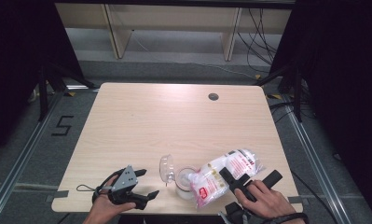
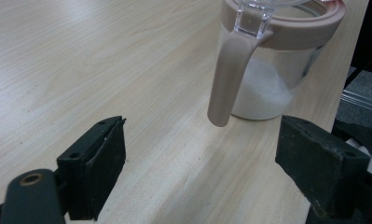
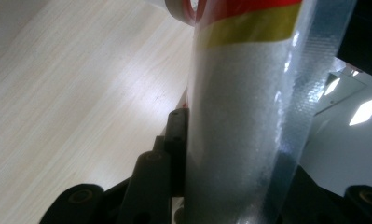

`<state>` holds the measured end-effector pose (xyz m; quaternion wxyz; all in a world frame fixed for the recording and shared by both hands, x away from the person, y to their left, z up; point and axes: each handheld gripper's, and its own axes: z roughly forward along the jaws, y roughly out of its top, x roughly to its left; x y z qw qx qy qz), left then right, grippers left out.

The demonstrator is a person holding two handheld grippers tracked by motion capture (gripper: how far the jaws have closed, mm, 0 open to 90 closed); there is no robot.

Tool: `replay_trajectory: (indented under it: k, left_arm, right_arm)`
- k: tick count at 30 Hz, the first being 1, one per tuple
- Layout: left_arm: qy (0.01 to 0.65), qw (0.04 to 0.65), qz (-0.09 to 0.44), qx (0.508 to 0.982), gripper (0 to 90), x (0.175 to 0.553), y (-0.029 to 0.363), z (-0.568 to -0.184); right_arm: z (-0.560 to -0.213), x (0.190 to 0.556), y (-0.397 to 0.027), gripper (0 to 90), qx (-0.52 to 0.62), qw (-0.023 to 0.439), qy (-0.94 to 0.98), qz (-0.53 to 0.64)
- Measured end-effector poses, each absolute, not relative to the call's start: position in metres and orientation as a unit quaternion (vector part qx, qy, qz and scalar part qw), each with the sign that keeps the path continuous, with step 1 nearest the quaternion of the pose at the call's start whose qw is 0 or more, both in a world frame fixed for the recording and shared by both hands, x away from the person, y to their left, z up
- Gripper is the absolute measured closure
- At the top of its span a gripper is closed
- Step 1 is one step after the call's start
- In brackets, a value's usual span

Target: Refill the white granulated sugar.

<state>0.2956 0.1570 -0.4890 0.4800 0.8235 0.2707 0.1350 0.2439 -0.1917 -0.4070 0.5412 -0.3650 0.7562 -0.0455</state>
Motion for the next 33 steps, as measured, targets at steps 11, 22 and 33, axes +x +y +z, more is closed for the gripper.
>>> replay_trajectory:
  k: [11, 22, 33]
  left_arm:
    - [0.275, 0.481, 0.133, 0.822, 15.6, 0.2951, 0.1567, -0.4892]
    - [0.276, 0.481, 0.131, 0.822, 15.6, 0.2952, 0.1563, -0.4897]
    - [0.277, 0.482, 0.132, 0.821, 15.6, 0.296, 0.1581, -0.4885]
  right_arm:
    - [-0.4081, 0.2447, -0.1926, 73.9, -0.366, 0.54, 0.756, -0.047]
    - [-0.4069, 0.2441, -0.1927, 74.2, -0.369, 0.536, 0.757, -0.056]
    - [-0.4052, 0.2431, -0.1923, 74.4, -0.377, 0.54, 0.75, -0.065]
